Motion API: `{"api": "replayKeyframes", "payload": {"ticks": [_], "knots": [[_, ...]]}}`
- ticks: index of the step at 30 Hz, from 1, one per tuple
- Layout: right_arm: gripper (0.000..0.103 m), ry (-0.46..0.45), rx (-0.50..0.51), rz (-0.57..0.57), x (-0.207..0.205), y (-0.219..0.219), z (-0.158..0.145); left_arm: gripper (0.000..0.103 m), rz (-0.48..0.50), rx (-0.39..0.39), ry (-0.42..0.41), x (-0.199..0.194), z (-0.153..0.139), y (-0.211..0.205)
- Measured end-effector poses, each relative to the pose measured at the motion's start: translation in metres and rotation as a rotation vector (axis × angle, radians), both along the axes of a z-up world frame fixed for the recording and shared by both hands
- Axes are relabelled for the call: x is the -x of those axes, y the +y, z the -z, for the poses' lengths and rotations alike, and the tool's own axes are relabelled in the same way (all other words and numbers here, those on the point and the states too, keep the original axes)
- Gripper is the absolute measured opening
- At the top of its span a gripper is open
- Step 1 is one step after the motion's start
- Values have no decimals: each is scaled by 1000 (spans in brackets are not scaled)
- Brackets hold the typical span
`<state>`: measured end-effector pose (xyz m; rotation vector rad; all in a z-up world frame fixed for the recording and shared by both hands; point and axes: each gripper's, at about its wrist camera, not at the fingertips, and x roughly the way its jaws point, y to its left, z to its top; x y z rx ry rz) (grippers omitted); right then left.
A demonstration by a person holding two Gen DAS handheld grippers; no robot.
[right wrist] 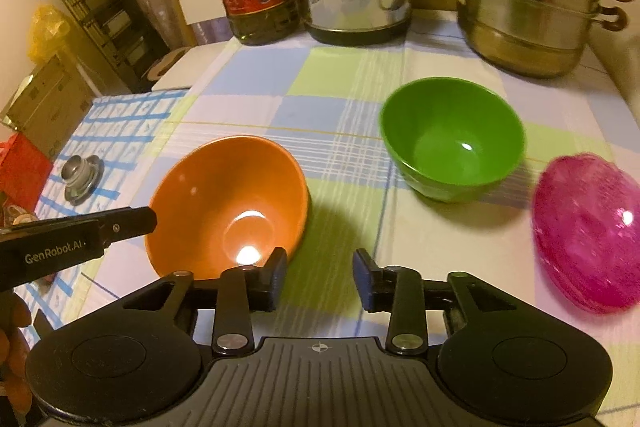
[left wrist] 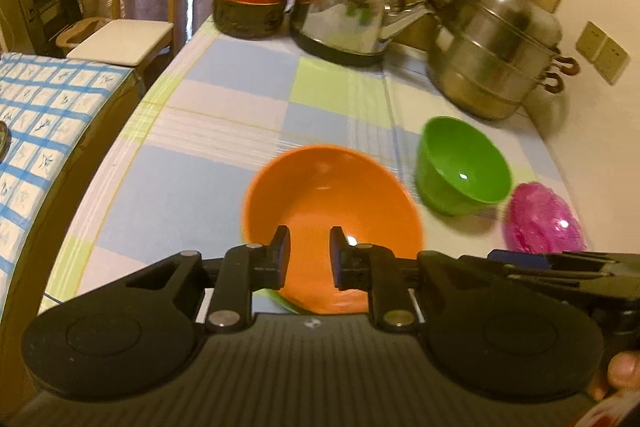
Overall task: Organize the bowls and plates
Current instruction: 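Lower the orange bowl into the green bowl and open both grippers, then withdraw both grippers and move them to the other green bowl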
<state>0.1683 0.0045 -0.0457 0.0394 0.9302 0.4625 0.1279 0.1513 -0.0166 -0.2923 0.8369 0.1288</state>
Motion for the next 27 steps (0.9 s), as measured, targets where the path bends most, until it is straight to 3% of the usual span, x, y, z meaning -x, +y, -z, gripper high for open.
{"api": "replayKeyframes", "payload": {"ticks": [13, 27], "knots": [[44, -8, 56, 151, 40, -63, -4, 52, 121, -3, -14, 18, -10, -70], [44, -28, 79, 250, 56, -112, -4, 54, 181, -112, -62, 17, -10, -118]]}}
